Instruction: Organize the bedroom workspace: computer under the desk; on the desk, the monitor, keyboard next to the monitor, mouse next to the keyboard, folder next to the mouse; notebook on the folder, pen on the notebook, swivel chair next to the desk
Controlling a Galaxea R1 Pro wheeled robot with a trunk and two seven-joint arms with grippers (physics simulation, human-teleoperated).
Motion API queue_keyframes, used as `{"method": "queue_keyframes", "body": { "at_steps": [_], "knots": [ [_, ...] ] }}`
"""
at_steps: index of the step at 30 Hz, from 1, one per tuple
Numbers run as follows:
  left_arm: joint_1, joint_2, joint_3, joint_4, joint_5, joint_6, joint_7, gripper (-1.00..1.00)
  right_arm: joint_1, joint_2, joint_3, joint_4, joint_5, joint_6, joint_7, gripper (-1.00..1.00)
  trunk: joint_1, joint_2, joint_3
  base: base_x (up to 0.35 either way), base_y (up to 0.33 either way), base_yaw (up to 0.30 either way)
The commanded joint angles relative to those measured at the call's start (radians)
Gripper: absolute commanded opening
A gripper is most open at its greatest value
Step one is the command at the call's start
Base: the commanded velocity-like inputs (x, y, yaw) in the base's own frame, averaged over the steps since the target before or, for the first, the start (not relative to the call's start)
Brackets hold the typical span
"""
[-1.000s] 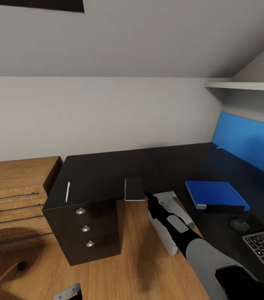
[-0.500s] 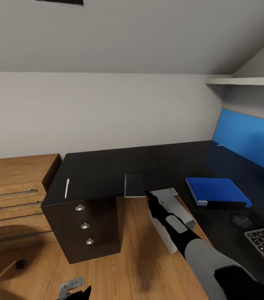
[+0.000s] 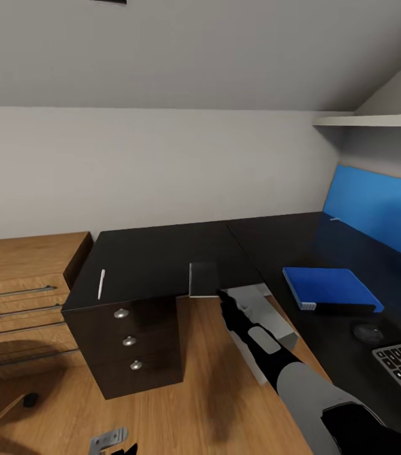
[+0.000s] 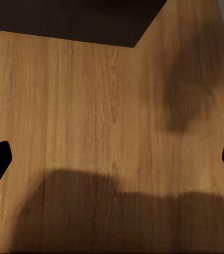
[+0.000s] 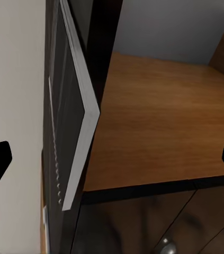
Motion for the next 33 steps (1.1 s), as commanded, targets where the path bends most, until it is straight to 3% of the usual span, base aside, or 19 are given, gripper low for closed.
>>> {"method": "queue_keyframes", "body": {
  "at_steps": [1,30,31,33],
  "knots": [
    [0.0,0.001,-0.001,0.006,0.008,0.004,0.002,1.0,-0.001,0.001,0.004,0.001,-0.008,0.001,0.003,1.0,0.0,0.0,-0.001,0.0,0.0,0.0],
    [0.0,0.001,-0.001,0.014,0.01,0.006,0.003,1.0,-0.001,0.001,0.003,0.001,-0.009,0.002,-0.001,1.0,0.0,0.0,-0.001,0.073,0.038,0.0],
    [0.0,0.001,0.0,0.014,0.01,0.006,0.003,1.0,-0.001,0.001,0.003,0.001,-0.009,0.003,-0.001,-1.0,0.0,0.0,-0.001,0.0,0.0,0.0],
    [0.0,0.001,0.0,0.014,0.01,0.006,0.003,1.0,-0.001,0.001,0.003,0.001,-0.009,0.003,0.0,-1.0,0.0,0.0,-0.001,0.0,0.0,0.0]
  ]
}}
